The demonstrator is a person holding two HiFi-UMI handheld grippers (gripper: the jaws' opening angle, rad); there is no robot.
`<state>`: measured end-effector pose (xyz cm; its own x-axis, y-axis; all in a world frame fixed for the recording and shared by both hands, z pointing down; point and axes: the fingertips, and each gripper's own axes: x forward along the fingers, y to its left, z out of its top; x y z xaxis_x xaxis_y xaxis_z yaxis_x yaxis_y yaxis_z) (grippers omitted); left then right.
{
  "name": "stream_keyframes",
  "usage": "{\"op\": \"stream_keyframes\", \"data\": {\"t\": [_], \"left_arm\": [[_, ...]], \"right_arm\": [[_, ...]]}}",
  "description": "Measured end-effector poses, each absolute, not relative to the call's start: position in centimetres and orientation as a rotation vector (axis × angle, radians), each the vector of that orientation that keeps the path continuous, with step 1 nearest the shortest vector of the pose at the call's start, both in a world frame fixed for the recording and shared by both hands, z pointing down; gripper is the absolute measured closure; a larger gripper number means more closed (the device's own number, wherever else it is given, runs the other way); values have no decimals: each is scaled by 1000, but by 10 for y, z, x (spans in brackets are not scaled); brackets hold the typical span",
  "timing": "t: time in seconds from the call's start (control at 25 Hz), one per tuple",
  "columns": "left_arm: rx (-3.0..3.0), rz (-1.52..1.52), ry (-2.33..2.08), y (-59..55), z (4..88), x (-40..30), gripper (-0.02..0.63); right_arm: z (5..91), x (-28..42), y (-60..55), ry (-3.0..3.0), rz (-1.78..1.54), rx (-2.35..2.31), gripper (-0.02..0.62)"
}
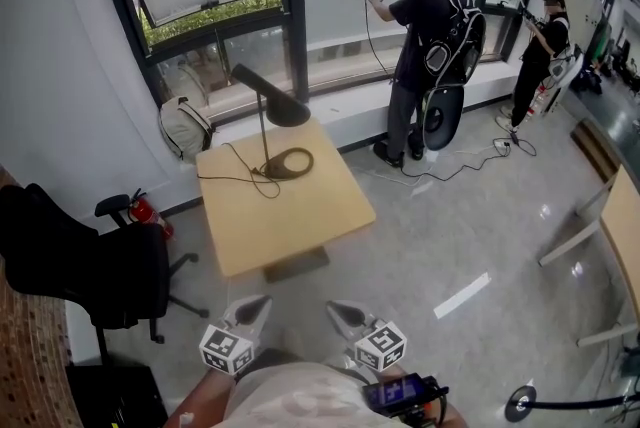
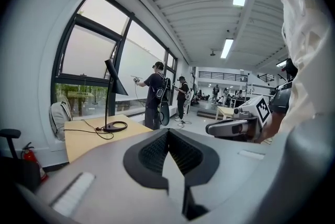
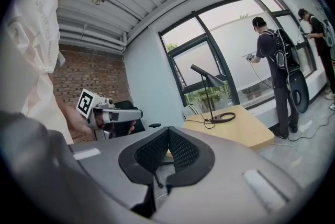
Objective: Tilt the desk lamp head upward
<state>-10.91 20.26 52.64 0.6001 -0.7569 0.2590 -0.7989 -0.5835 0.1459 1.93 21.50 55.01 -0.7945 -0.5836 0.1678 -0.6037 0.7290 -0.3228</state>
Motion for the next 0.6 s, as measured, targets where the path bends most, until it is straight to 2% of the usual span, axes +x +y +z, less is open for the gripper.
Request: {"op": "stream_keyframes", "data": {"t": [0.6], "left_arm": [[2631,191,-1182,98,529,-125,604]], "right_arm": [[549,6,121,-2794,517,1093,583]]}}
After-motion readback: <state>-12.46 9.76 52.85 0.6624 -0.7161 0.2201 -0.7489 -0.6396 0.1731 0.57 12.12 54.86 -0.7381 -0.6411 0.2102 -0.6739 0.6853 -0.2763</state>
